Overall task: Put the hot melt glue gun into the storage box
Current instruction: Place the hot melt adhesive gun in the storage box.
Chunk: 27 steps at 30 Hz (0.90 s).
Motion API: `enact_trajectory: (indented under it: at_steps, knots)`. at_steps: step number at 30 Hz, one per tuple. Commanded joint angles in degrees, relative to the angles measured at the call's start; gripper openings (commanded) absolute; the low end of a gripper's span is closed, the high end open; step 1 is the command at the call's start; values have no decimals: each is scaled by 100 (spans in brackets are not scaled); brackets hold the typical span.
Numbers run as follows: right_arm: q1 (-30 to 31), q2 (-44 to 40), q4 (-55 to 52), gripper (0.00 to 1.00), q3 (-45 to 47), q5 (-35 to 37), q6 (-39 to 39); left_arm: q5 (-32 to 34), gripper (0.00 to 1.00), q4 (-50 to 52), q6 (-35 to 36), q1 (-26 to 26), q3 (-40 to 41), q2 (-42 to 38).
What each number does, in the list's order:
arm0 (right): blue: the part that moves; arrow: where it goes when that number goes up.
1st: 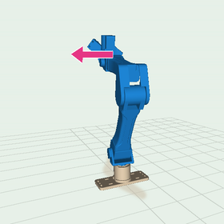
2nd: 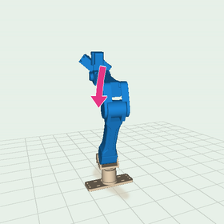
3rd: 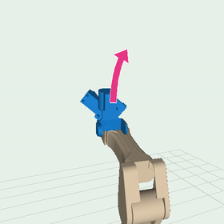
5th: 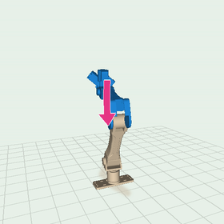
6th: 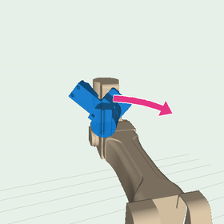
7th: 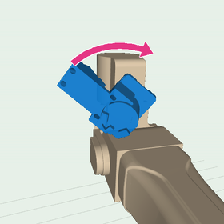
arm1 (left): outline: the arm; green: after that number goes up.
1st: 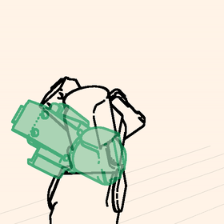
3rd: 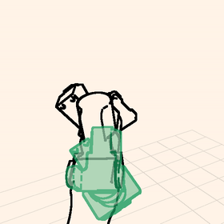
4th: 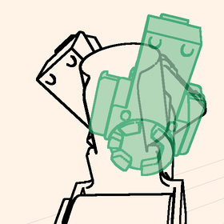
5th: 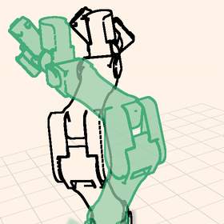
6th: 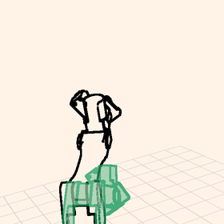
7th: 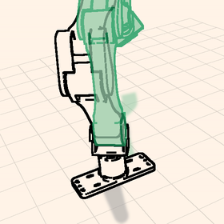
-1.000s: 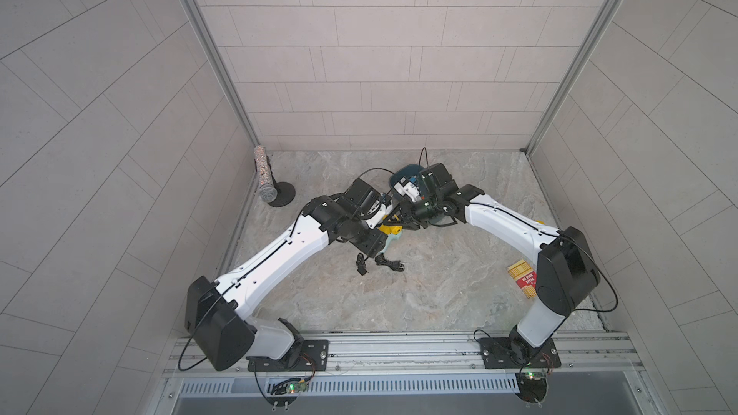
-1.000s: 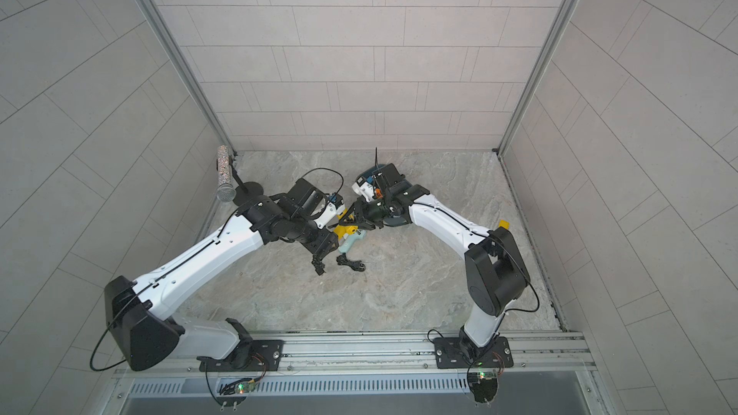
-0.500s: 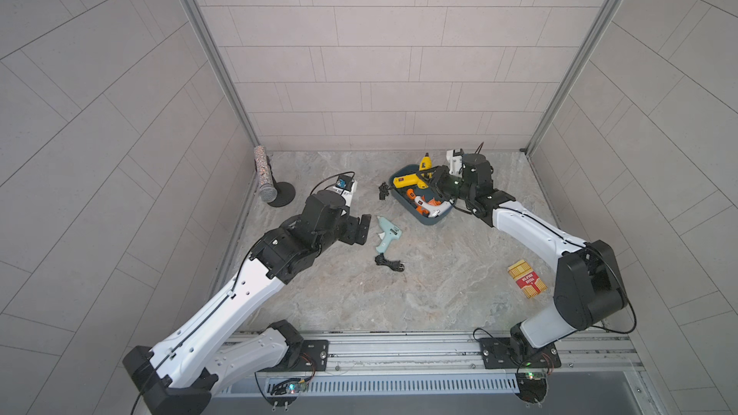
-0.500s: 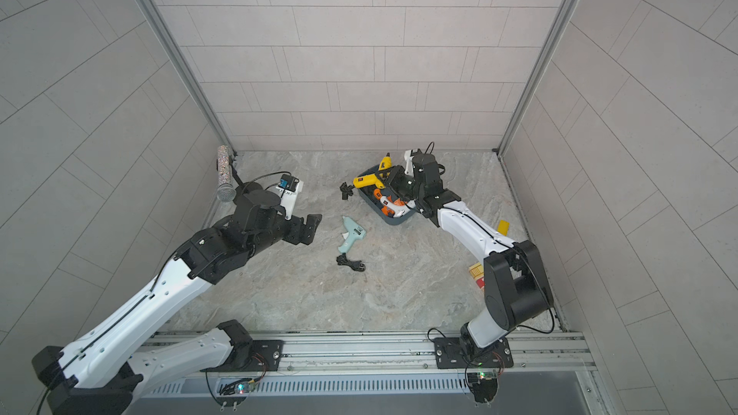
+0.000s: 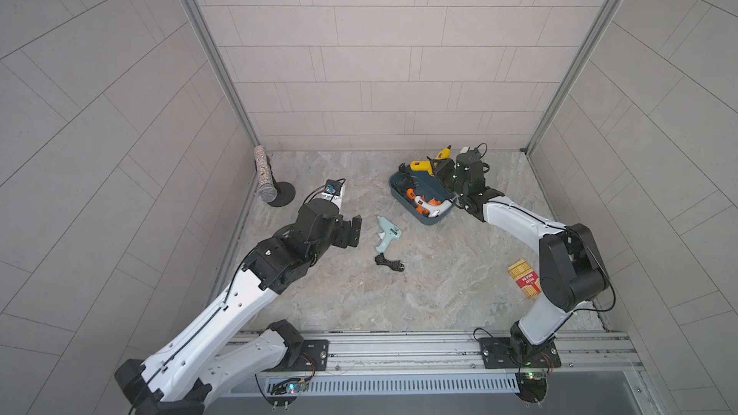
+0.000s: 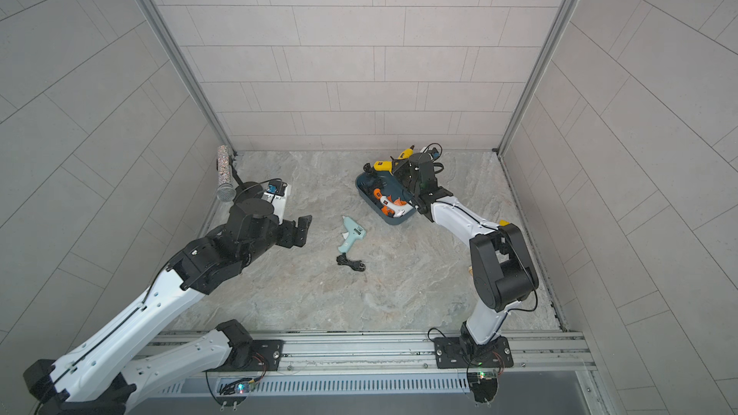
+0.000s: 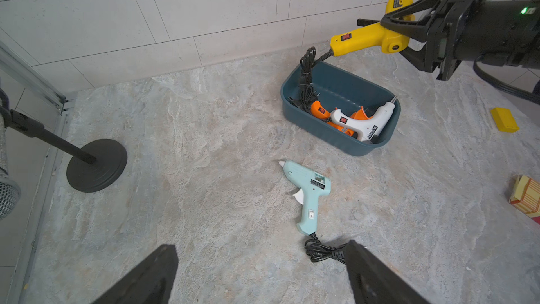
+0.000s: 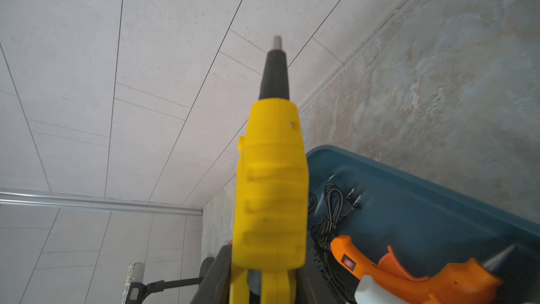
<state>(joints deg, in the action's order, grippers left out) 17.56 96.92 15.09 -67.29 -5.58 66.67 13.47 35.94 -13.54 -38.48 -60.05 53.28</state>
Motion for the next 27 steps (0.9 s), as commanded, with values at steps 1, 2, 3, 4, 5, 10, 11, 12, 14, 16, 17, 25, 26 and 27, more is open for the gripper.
enact_trajectory:
  at_steps: [1, 2, 3, 4, 5, 10, 11, 12, 14, 16, 17, 25, 26, 27]
  knots:
    - [-16, 27, 49, 0, -197, 550, -59, 94, 97, 99, -35, 50, 77, -72]
    - [-16, 37, -7, 0, -191, 622, -62, 93, 97, 101, -35, 58, 80, -85]
    - [-16, 65, -26, 0, -175, 682, -53, 86, 97, 106, -39, 56, 86, -86]
    - [-16, 100, 20, 0, -135, 737, -20, 87, 97, 97, -36, 56, 90, -86]
    - [-16, 147, 58, 0, -98, 793, 23, 93, 97, 89, -35, 51, 102, -85]
    - [95, 360, 23, 0, -12, 1060, 159, 57, 97, 82, -43, 60, 56, 13]
    - [118, 390, 6, 0, -9, 1093, 174, 42, 97, 96, -51, 61, 39, 20]
    - [147, 436, -2, 0, 1, 1119, 205, 42, 97, 89, -52, 61, 37, 30]
    - [206, 529, -44, 0, 4, 1169, 255, 42, 97, 97, -61, 62, 28, 33]
    - [275, 616, -93, 0, 2, 1218, 315, 36, 97, 113, -58, 61, 15, 57]
    - [299, 653, -94, 0, 2, 1226, 345, 33, 97, 127, -53, 60, 11, 61]
    - [479, 1003, -203, 3, 135, 1240, 767, 42, 97, 186, -79, 67, -11, 67]
    - [492, 1023, -205, 4, 173, 1246, 827, 45, 97, 202, -83, 67, -7, 63]
    - [498, 1050, -195, 5, 225, 1258, 895, 47, 97, 202, -90, 67, 2, 61]
